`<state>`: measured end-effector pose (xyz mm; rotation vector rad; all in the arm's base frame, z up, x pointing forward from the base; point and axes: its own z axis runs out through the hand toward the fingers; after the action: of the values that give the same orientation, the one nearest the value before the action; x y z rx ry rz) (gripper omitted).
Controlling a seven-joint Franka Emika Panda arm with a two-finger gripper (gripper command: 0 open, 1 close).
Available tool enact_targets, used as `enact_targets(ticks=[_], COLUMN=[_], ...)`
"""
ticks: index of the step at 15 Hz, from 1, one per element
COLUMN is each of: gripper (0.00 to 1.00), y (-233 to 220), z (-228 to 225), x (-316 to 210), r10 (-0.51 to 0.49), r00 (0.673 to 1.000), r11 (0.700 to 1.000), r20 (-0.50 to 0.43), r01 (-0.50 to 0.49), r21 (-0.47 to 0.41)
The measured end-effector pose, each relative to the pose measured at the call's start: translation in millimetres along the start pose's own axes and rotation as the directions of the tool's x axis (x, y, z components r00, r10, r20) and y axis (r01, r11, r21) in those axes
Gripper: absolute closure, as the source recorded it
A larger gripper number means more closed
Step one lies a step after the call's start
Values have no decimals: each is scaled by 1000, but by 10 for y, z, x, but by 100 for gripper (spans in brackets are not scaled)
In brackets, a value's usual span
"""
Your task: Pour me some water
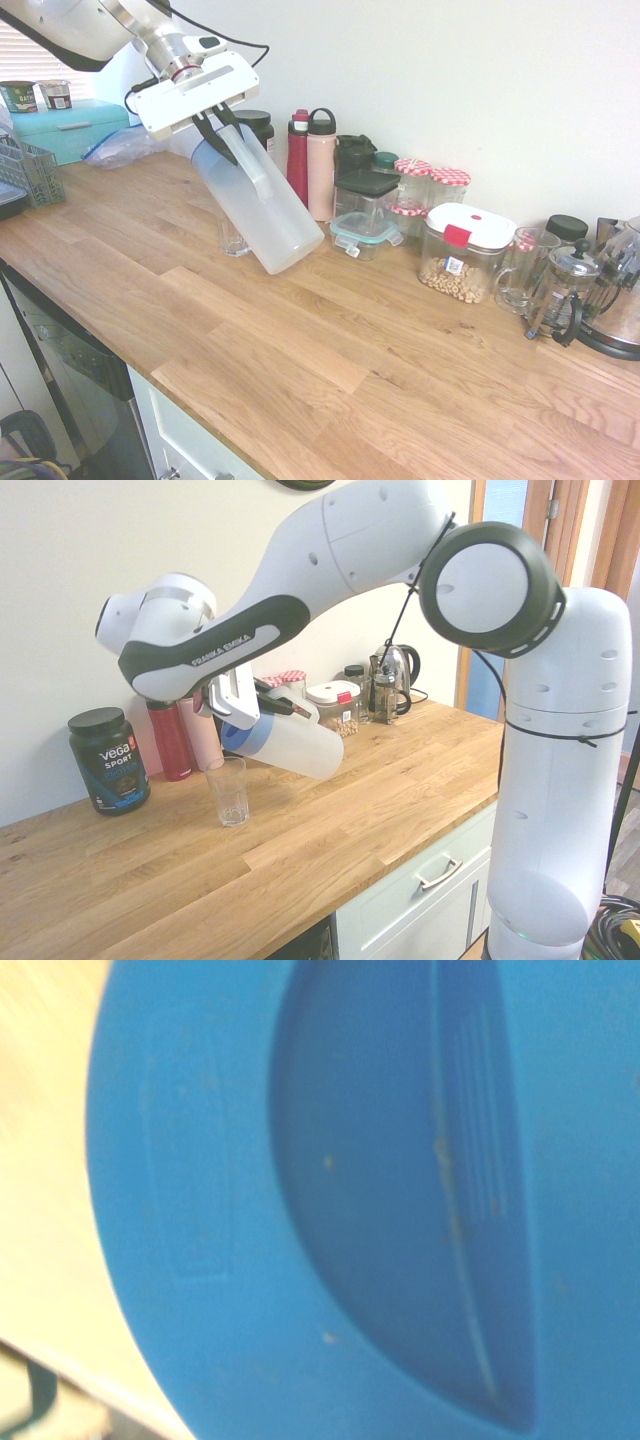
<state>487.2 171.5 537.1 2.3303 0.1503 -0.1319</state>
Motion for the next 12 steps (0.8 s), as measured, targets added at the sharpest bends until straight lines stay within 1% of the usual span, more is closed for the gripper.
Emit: enact_targets(ticks=[2, 3, 4, 6, 7, 9, 12], gripper=[100, 100, 100, 100, 100, 100, 100], y=[320, 503, 686, 1092, 1305, 1587, 1673], z=[-4, 10, 60, 279, 435, 808, 1324], x=[-166, -245, -304, -415, -467, -525, -559], r10=[40, 69, 102, 184, 230, 320, 434], r00=[998, 995, 991, 979, 970, 947, 899], r11=[993, 982, 969, 927, 898, 829, 715], r20=[-47, -68, -85, -89, -75, -29, 56], r01=[-35, -56, -79, -143, -182, -265, -382], r21=[117, 178, 235, 346, 400, 493, 585])
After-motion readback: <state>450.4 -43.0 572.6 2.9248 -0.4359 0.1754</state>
